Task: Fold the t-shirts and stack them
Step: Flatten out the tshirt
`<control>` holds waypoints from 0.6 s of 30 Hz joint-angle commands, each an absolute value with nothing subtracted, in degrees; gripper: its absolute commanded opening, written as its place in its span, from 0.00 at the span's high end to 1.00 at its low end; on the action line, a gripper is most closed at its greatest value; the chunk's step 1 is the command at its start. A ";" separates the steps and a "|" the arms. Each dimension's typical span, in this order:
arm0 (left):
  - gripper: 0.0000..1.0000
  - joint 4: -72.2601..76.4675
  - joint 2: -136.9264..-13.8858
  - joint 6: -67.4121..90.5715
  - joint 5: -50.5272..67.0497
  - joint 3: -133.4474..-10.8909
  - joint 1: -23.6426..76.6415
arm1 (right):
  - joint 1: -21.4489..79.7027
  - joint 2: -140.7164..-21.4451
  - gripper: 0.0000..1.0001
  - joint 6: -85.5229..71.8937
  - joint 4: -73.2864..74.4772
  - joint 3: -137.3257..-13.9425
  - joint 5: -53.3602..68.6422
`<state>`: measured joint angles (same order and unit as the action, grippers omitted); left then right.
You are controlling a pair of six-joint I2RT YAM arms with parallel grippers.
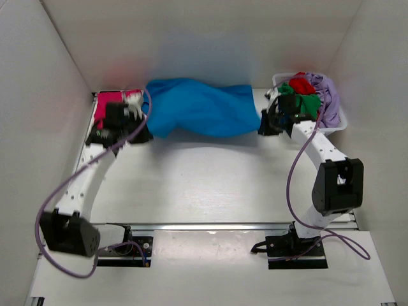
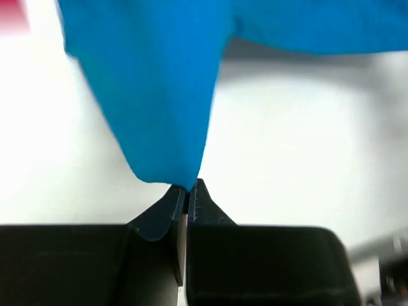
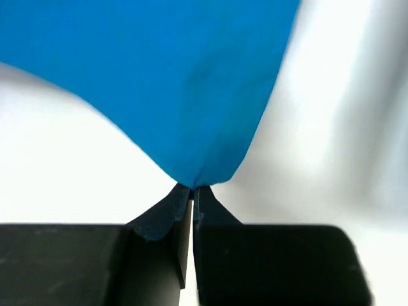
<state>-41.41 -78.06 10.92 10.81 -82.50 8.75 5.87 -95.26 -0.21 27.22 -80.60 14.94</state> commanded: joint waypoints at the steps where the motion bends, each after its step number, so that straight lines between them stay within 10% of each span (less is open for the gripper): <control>1: 1.00 -37.80 -58.32 19.58 14.85 -60.19 10.36 | 9.05 -82.29 1.00 -8.68 28.21 -68.78 11.86; 18: 1.00 -51.06 -31.47 25.22 17.57 -33.14 15.47 | 4.13 -69.78 1.00 -9.93 44.90 -47.81 11.52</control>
<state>-48.86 -33.32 23.99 14.48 -34.06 14.85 3.81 -70.26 -10.46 42.26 -47.72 11.07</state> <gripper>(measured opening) 0.104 0.009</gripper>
